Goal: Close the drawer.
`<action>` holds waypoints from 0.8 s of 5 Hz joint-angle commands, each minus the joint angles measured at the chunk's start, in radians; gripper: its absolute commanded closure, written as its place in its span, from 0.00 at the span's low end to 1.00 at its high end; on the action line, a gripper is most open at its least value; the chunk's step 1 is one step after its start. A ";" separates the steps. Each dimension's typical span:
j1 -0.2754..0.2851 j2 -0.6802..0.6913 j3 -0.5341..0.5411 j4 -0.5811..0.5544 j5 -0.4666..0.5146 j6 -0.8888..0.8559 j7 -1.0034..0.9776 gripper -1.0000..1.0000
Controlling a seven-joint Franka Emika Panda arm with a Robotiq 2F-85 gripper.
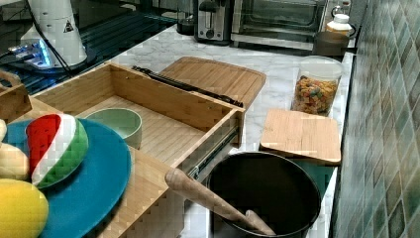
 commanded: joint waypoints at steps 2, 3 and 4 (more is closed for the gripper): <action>-0.001 0.000 0.000 -0.013 0.000 0.000 0.000 1.00; 0.000 0.018 0.012 -0.046 -0.007 0.054 -0.179 1.00; -0.034 0.043 0.062 -0.045 0.014 0.065 -0.249 1.00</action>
